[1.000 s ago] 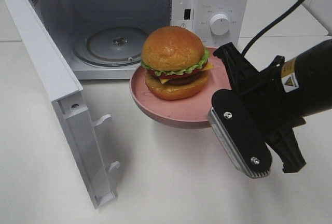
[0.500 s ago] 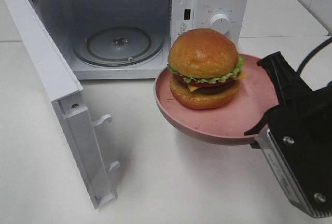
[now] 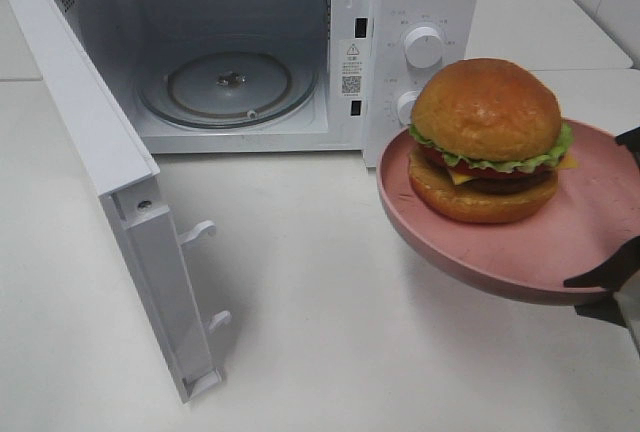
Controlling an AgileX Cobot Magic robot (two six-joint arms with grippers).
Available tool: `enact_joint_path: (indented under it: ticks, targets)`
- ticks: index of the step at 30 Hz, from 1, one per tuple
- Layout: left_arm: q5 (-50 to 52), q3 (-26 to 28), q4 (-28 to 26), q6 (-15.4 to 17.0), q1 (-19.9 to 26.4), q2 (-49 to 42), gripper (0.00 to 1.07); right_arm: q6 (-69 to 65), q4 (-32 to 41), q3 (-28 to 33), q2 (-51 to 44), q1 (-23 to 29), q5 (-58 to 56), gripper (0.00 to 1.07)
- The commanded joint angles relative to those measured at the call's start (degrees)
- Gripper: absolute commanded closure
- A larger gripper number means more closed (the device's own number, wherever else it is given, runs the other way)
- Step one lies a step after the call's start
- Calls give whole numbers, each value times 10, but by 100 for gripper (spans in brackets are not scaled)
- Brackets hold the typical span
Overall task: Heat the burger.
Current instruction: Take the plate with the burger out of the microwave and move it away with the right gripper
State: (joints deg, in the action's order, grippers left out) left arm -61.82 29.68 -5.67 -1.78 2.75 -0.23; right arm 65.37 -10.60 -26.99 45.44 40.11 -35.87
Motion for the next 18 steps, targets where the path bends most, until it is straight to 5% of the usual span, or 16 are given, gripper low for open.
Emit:
enact_joint_path:
  ticks: [1, 18]
  targets:
    - [5, -1, -3, 0, 0, -5, 6, -66, -56, -5, -26, 0, -1, 107]
    - [5, -1, -3, 0, 0, -5, 6, -325, -226, -5, -26, 0, -64, 107]
